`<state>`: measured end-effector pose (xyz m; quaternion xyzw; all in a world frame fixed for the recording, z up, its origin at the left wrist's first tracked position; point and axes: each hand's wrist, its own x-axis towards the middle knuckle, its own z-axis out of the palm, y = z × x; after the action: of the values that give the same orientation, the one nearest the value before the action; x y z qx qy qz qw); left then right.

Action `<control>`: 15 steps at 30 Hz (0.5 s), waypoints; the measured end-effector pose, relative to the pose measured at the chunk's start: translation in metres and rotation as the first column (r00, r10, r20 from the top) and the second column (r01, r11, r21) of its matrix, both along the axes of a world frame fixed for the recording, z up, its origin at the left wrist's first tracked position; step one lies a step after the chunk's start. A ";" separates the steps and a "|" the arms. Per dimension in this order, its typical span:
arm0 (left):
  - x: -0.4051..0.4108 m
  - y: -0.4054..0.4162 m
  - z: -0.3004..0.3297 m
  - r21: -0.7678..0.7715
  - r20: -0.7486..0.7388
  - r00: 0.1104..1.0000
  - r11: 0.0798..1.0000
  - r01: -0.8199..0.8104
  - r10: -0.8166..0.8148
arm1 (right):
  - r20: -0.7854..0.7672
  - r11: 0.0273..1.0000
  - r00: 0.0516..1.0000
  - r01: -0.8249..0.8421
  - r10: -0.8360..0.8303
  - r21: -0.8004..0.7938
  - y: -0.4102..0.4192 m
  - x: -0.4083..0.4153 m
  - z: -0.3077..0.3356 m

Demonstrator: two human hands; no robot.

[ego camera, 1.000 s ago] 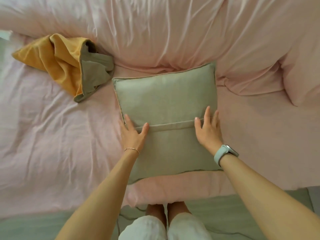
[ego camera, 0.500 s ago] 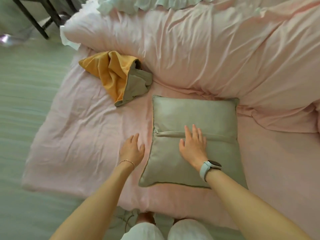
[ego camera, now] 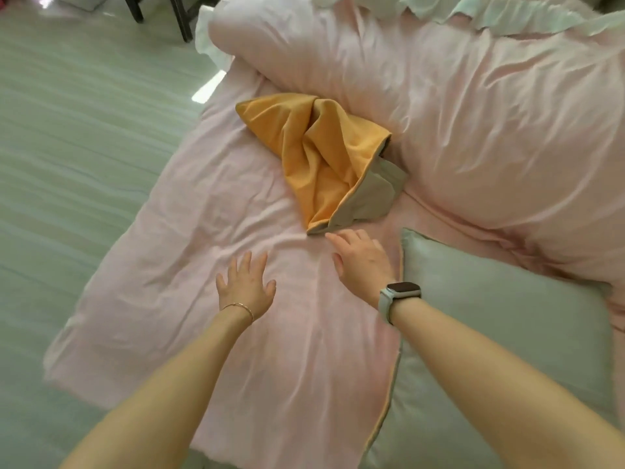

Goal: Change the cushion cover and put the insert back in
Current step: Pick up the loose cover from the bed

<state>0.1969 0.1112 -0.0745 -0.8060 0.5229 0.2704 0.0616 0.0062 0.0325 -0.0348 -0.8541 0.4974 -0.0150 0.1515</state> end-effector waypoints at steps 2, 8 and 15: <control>0.021 0.005 -0.029 0.105 -0.001 0.999 0.994 0.032 -0.032 | -0.077 0.999 0.996 -0.044 0.042 -0.031 -0.018 0.027 -0.026; 0.043 0.018 -0.058 0.105 -0.100 0.993 0.992 0.069 -0.058 | -0.234 0.973 0.964 -0.167 0.128 -0.157 -0.058 0.054 -0.071; 0.056 -0.019 0.010 -0.379 -0.525 0.851 0.902 -0.208 -0.024 | 0.204 0.988 0.979 0.056 -0.026 -0.143 -0.072 0.069 0.015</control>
<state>0.2527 0.0926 -0.0643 -0.7218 0.5254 0.3603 -0.2703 0.0752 -0.0399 -0.0194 -0.8466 0.4945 -0.1416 0.1371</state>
